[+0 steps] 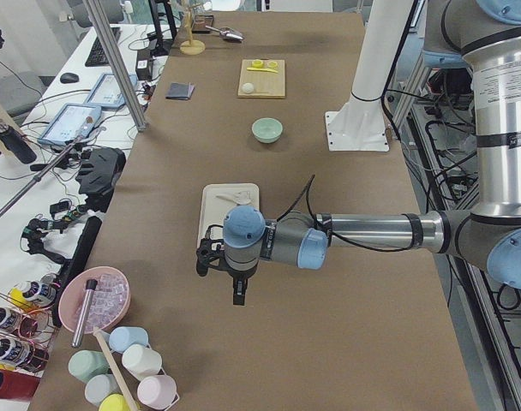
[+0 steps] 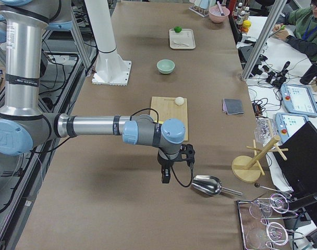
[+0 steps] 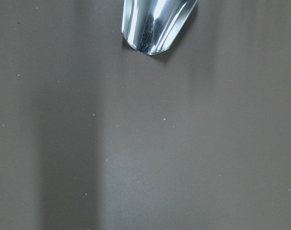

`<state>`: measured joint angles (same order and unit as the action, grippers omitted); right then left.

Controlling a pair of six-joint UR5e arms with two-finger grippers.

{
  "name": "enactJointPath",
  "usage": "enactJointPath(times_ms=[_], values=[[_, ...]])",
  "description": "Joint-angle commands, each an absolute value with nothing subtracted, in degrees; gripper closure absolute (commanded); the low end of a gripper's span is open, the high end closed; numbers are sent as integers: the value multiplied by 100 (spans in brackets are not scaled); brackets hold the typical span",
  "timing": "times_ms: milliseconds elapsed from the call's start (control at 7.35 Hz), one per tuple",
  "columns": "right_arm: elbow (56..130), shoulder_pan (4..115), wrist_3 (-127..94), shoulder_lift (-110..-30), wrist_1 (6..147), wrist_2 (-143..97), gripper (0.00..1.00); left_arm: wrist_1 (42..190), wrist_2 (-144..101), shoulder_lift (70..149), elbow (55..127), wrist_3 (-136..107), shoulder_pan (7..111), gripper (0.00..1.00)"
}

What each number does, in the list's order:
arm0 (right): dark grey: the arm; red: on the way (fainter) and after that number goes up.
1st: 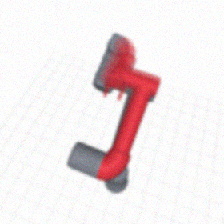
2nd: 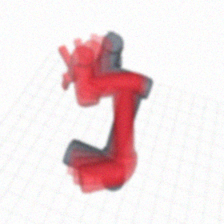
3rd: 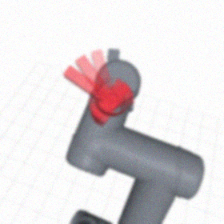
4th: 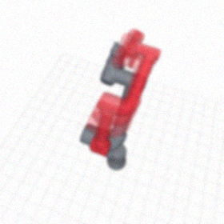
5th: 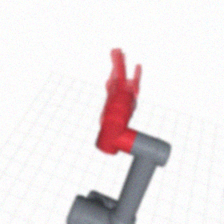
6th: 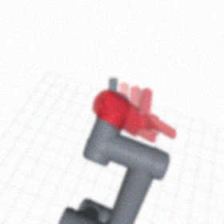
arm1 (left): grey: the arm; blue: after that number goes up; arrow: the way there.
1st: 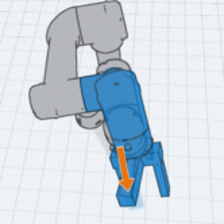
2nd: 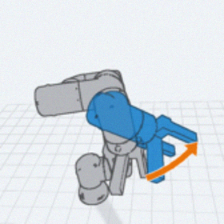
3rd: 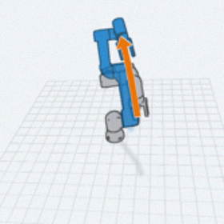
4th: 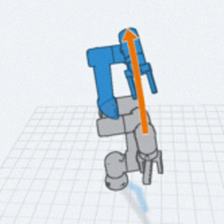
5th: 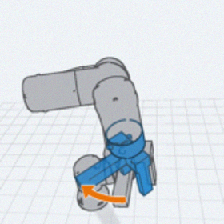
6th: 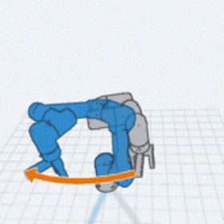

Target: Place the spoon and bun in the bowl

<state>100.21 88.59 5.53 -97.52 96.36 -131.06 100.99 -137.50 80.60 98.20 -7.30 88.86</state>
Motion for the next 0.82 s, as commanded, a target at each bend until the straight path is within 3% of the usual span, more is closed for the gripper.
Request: enactJointPath(times_ms=[0,408,680], values=[[10037,8859,545,-9747,9633,-13104,0,10107,-13729,8051,9835,-729,8886,2],[10072,8859,545,-9738,9188,-13122,0,10230,-13738,8068,9844,-729,8886,2],[10037,8859,527,-9738,7655,-13122,0,10745,-13729,8182,9827,-756,8886,2]])
